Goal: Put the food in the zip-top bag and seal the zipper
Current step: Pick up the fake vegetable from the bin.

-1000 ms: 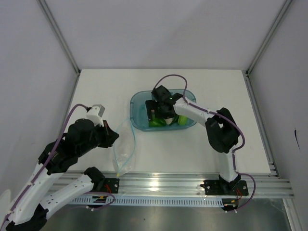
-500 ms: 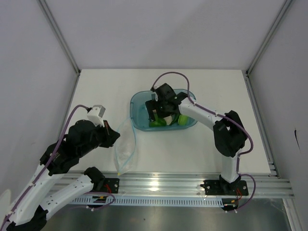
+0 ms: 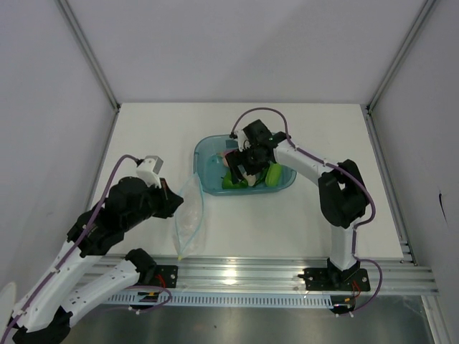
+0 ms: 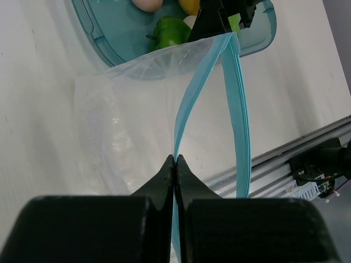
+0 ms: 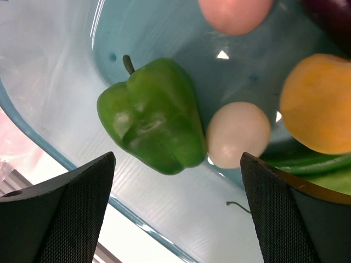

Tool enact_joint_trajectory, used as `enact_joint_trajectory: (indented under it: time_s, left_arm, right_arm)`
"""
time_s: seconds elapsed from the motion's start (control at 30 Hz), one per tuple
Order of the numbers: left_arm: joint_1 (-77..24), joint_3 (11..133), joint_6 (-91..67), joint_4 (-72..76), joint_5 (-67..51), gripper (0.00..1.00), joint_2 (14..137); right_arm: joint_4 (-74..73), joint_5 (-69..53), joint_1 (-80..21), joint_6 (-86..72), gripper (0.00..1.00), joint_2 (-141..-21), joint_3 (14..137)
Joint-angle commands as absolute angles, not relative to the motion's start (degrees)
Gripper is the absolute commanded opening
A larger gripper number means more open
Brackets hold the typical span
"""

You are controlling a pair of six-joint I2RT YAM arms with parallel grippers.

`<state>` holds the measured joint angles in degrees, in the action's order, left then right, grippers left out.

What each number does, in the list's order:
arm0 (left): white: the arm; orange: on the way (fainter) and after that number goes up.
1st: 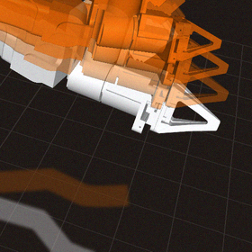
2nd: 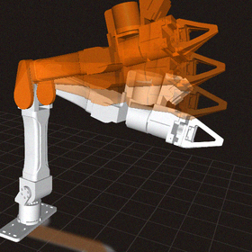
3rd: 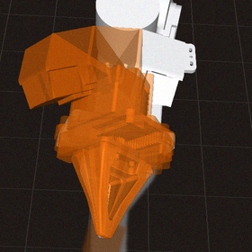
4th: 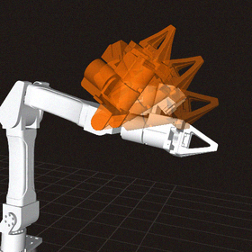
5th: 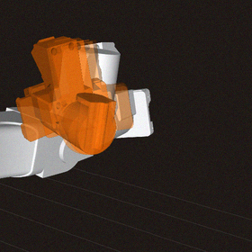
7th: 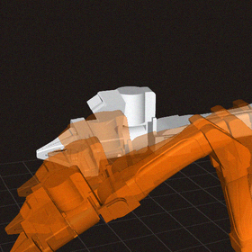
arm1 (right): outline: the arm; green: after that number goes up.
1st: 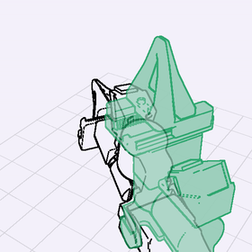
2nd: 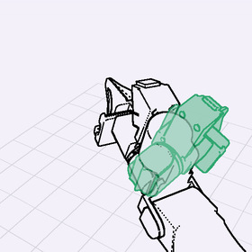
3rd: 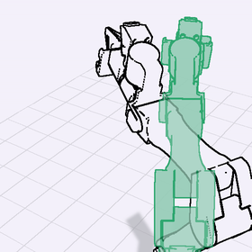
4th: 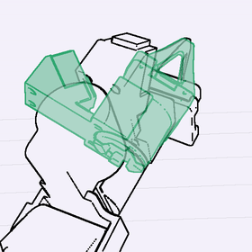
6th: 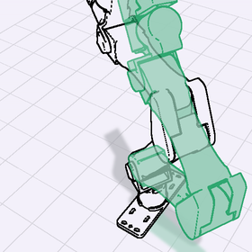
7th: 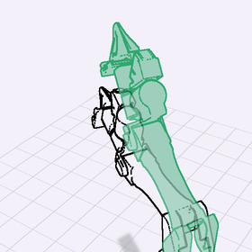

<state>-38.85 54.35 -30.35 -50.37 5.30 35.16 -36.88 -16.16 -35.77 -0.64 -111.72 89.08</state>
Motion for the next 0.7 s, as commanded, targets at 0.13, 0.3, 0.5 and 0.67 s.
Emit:
enact_joint_trajectory:
  time_s: [0.13,0.3,0.5,0.67]
  left_arm:
    - [-37.97,54.49,-29.09,-47.02,2.90,0.00,36.56]
    - [-37.79,54.93,-29.35,-46.85,2.37,0.00,37.35]
    - [-37.62,54.93,-29.53,-46.85,2.29,0.00,37.70]
    - [-37.44,54.58,-29.44,-47.11,2.29,0.01,37.71]
  right_arm:
    - [-34.98,-18.81,-38.05,2.72,0.97,-113.11,90.09]
    - [-34.37,-18.81,-39.11,3.60,0.97,-114.96,90.44]
    - [-33.40,-17.76,-40.34,3.60,0.97,-116.63,91.40]
    - [-32.44,-17.40,-40.69,2.64,0.91,-118.56,91.14]
